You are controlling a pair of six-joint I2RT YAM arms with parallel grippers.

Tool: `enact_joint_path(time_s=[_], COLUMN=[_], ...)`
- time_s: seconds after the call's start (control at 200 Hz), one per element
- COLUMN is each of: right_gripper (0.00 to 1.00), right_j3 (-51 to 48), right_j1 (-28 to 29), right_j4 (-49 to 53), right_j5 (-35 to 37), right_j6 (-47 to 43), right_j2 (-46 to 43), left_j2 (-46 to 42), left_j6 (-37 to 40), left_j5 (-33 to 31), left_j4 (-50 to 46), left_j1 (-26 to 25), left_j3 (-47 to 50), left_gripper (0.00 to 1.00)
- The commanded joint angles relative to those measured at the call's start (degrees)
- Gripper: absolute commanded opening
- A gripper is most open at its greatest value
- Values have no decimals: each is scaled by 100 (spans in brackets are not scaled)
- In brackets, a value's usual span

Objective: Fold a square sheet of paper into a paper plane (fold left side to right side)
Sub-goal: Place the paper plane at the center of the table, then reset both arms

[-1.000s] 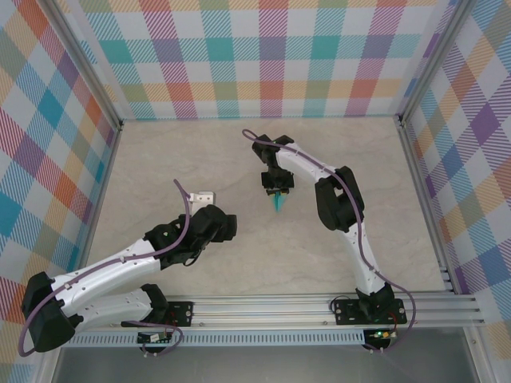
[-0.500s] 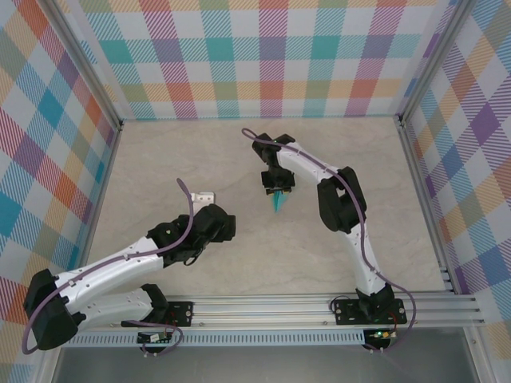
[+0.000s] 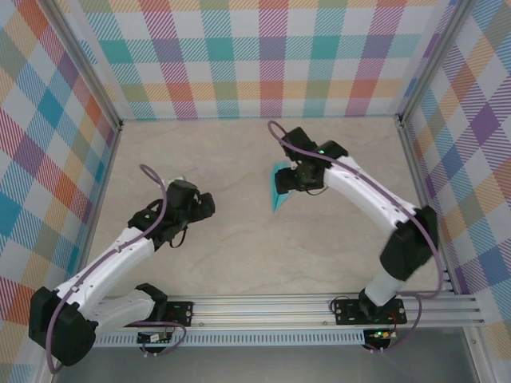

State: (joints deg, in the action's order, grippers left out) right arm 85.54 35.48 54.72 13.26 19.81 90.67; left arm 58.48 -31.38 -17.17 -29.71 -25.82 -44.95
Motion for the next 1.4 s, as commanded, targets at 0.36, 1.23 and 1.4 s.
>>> enact_joint_path(time_s=[0.36, 1.23, 1.4], right_gripper=[100, 100, 100], right_j3=[-5000, -6208, -6146], right_j1=[-3013, -3349, -3531], right_j4=[-4238, -10097, -10008], right_j5=[381, -1242, -1440], right_j6=[-782, -2033, -1890], right_j2=[-3243, -366, -322], left_j2=[-117, 3131, 3109], left_j6=[1754, 3392, 3227], left_j5=[-2123, 572, 820], left_j4=[3006, 7960, 7634], left_j1=[1162, 1908, 2116], left_j3=[1388, 2258, 2118], left_gripper=[100, 100, 100])
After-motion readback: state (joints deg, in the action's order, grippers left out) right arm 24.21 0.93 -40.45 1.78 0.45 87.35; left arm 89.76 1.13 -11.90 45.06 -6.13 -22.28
